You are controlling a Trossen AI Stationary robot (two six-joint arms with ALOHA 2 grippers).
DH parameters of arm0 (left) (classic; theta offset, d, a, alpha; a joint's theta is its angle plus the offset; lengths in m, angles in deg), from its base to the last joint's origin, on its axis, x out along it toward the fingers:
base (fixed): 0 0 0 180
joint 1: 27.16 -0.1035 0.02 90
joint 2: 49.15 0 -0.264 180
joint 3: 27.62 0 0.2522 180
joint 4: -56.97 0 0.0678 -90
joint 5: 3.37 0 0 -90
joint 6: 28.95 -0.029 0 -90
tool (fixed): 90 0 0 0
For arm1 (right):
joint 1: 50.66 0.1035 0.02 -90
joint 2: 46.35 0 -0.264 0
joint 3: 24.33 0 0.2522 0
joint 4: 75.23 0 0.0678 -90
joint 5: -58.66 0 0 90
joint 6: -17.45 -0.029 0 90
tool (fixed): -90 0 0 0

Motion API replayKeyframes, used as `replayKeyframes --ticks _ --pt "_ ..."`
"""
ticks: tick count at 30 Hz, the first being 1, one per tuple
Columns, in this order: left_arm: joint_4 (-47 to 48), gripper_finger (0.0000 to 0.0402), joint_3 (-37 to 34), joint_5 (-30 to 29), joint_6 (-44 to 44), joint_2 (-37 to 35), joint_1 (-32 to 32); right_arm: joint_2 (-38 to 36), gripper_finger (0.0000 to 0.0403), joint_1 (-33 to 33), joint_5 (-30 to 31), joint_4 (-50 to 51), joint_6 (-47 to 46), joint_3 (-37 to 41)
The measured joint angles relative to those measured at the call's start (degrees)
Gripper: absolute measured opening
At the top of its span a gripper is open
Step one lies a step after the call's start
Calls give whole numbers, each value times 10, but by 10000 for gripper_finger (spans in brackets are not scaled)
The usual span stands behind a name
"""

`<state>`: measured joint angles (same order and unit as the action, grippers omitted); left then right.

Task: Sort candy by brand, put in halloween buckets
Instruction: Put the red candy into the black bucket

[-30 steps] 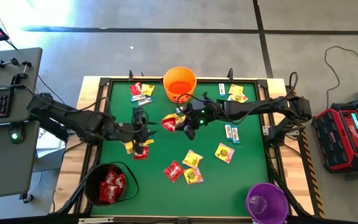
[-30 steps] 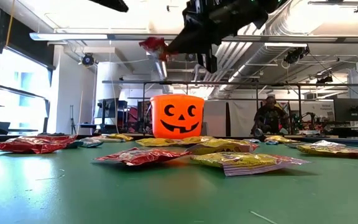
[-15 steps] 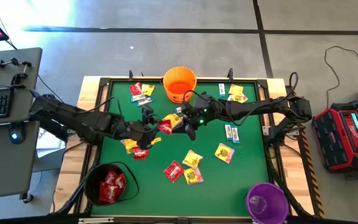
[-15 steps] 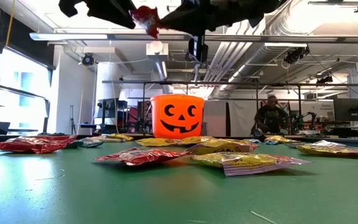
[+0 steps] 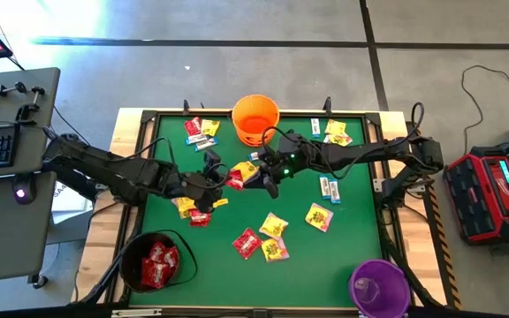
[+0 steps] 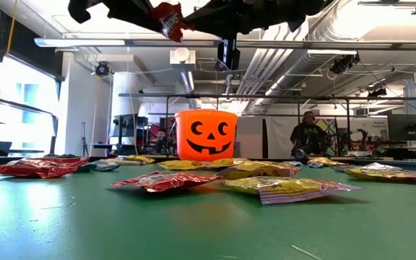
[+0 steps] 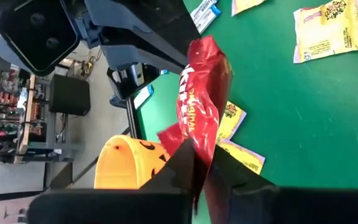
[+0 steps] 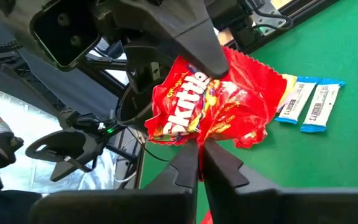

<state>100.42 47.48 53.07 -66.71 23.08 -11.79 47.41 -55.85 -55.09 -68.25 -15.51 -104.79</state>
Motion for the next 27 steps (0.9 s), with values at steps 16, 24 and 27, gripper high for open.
replayKeyframes --ticks 16,24,27 --pt "203 0 108 73 155 -32 45 -52 168 -32 41 76 33 0" --pt "394 0 221 258 430 -32 130 -69 169 -52 40 112 50 0" --pt "409 0 233 325 551 -32 171 -69 169 -53 40 120 50 0"
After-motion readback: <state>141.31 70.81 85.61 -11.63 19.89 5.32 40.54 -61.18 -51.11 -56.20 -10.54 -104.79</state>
